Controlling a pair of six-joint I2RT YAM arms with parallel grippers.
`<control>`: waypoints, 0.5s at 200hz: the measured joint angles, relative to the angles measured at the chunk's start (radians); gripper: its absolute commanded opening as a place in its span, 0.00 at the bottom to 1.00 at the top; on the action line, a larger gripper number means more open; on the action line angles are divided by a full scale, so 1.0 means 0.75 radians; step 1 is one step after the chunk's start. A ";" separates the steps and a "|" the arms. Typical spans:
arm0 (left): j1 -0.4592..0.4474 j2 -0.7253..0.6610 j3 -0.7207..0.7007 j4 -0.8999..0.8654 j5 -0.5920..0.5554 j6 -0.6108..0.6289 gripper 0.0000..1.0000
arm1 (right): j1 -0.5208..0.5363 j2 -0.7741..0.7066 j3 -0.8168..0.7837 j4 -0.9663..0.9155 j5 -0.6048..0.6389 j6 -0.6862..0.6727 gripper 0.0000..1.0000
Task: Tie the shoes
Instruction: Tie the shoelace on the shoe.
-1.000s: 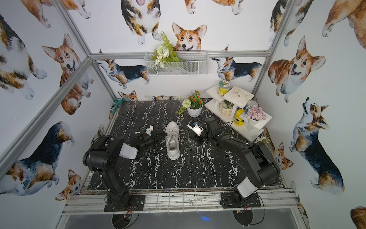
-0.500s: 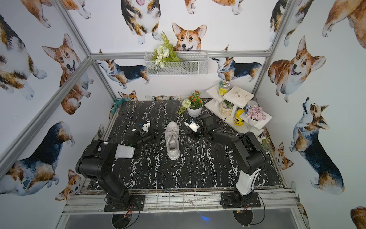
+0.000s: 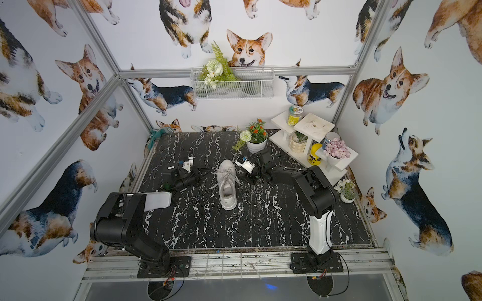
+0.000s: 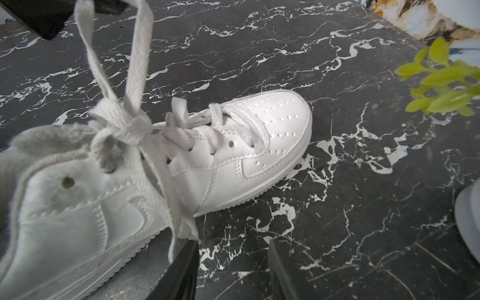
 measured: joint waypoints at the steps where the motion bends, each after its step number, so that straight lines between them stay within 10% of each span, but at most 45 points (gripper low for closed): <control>1: 0.001 -0.002 0.000 -0.005 0.000 0.001 0.00 | 0.000 0.001 0.001 -0.001 -0.001 0.000 0.48; 100: 0.060 -0.071 -0.003 -0.204 -0.010 0.108 0.00 | -0.075 -0.007 0.039 -0.044 -0.063 0.193 0.45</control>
